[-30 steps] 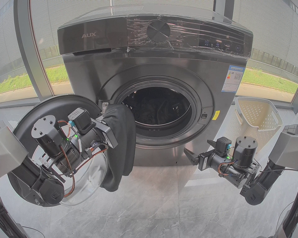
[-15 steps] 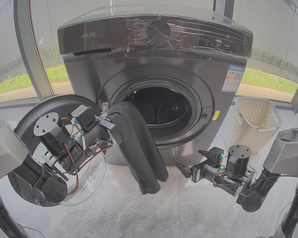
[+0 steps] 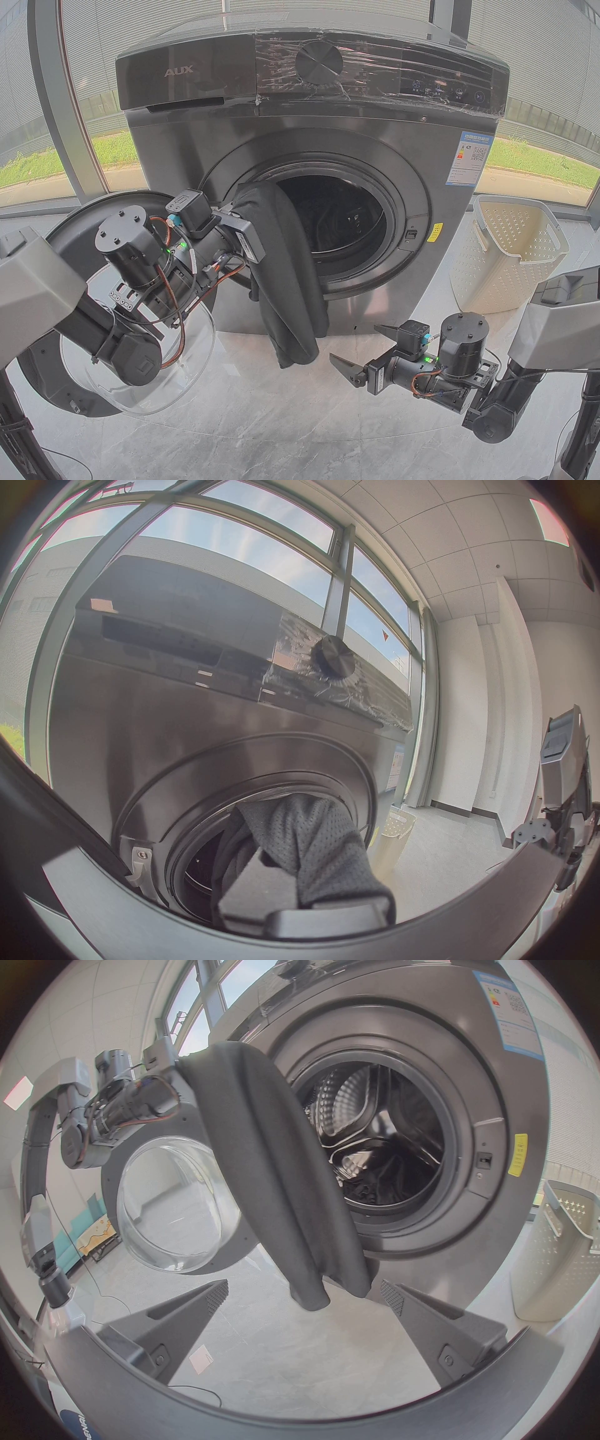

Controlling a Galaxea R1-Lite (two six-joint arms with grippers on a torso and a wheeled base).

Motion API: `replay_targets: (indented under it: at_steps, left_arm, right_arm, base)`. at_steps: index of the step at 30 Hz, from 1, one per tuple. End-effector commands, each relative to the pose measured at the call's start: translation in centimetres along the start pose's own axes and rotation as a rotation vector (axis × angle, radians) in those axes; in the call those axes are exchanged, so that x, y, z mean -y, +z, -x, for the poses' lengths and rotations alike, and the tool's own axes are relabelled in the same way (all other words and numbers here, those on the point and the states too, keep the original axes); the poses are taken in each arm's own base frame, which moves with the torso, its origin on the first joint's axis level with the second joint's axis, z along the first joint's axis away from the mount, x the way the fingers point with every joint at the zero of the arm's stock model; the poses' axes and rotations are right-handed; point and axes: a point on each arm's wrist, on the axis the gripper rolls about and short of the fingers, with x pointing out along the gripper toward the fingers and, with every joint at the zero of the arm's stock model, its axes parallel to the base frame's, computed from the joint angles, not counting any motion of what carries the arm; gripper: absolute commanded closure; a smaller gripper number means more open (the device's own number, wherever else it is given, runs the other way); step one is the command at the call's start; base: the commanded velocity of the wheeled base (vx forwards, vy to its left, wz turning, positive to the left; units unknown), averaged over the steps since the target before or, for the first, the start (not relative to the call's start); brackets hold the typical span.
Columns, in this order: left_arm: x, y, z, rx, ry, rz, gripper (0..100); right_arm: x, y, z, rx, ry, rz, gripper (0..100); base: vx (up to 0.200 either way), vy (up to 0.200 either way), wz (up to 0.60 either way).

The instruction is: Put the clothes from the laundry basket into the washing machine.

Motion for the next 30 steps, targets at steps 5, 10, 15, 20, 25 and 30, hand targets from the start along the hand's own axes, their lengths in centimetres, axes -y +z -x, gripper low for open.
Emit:
replay_targets:
  at_steps: [5,10,15,20,25,30]
  left_arm:
    - [-0.3,-1.7,-1.3,-0.036,0.030,0.002,100]
    - [-0.3,-1.8,-1.5,-0.048,0.031,0.000,100]
    - [-0.3,-1.8,-1.5,-0.060,0.032,0.001,100]
    - [-0.3,-1.8,-1.7,-0.062,0.032,0.001,100]
    - [-0.3,-1.8,-1.7,-0.071,0.032,0.001,100]
    - [-0.3,-1.8,-1.8,-0.080,0.031,0.001,100]
  right_arm:
    - [-1.2,-1.6,-1.6,-0.018,0.057,0.007,0]
    - [-1.3,-2.3,-3.4,-0.011,0.067,0.007,0]
    - [-1.4,-2.7,-5.2,0.009,0.068,0.004,0]
    - [-1.3,-3.3,-6.4,0.011,0.065,0.003,0]
    - [-1.1,-3.2,-7.5,0.033,0.051,0.002,0]
    - [-1.0,-3.5,-7.9,0.032,0.045,0.003,0]
  base:
    - [0.000,0.000,0.00]
    - [0.000,0.000,0.00]
    - [0.000,0.000,0.00]
    - [0.000,0.000,0.00]
    - [0.000,0.000,0.00]
    - [0.000,0.000,0.00]
